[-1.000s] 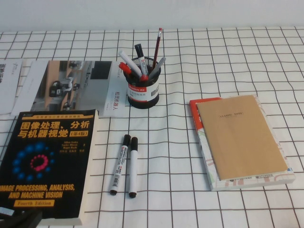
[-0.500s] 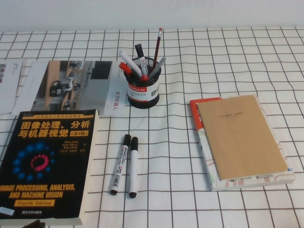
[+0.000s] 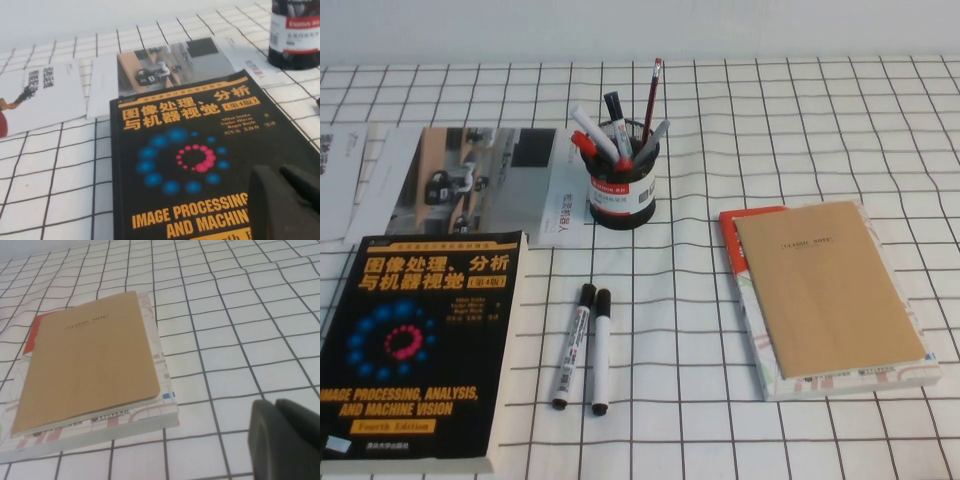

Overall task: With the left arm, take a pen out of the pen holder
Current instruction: 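Take a marker out of the pen holder and lay it on the table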

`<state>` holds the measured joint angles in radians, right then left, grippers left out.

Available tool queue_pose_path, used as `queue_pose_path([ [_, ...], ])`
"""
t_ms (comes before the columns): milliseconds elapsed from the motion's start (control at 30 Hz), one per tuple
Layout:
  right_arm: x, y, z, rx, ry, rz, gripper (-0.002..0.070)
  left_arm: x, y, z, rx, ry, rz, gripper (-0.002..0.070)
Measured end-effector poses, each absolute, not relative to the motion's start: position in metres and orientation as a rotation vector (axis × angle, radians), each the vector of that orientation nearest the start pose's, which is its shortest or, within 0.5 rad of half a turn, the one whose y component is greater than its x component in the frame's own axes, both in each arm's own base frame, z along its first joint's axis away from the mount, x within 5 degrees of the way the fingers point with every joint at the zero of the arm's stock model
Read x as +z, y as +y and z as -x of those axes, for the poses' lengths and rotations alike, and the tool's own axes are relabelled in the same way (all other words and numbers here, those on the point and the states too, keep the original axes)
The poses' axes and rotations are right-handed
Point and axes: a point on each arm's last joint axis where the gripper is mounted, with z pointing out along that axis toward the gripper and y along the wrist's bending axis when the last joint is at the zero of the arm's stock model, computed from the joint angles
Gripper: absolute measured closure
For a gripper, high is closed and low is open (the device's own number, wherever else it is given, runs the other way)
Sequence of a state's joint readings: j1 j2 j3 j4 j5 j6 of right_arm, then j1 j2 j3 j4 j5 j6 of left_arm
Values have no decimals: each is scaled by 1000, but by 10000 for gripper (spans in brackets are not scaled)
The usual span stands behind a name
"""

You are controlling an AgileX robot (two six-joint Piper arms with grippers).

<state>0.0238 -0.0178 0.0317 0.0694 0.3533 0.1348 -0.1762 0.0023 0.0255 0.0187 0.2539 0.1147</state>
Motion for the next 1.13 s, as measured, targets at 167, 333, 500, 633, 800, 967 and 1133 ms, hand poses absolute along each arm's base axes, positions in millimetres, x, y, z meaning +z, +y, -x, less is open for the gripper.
queue_pose_path([
  [167, 172, 3, -53, 178, 1848, -146, 693, 180, -9, -54, -45, 1763, -248, 678],
  [333, 172, 3, -53, 178, 1848, -146, 692, 173, -10, -52, -65, 1842, -243, 678],
  [500, 172, 3, -53, 178, 1848, -146, 692, 172, -10, -52, -65, 1856, -247, 678],
  [633, 172, 3, -53, 178, 1848, -146, 692, 172, -10, -52, -72, 1857, -238, 678],
  [800, 172, 3, -53, 178, 1848, -146, 692, 172, -10, -52, -74, 1858, -235, 678],
  [967, 172, 3, -53, 178, 1848, -146, 692, 172, -10, -52, -74, 1858, -235, 678],
  [1133, 172, 3, -53, 178, 1848, -146, 692, 172, -10, -52, -74, 1858, -235, 678],
])
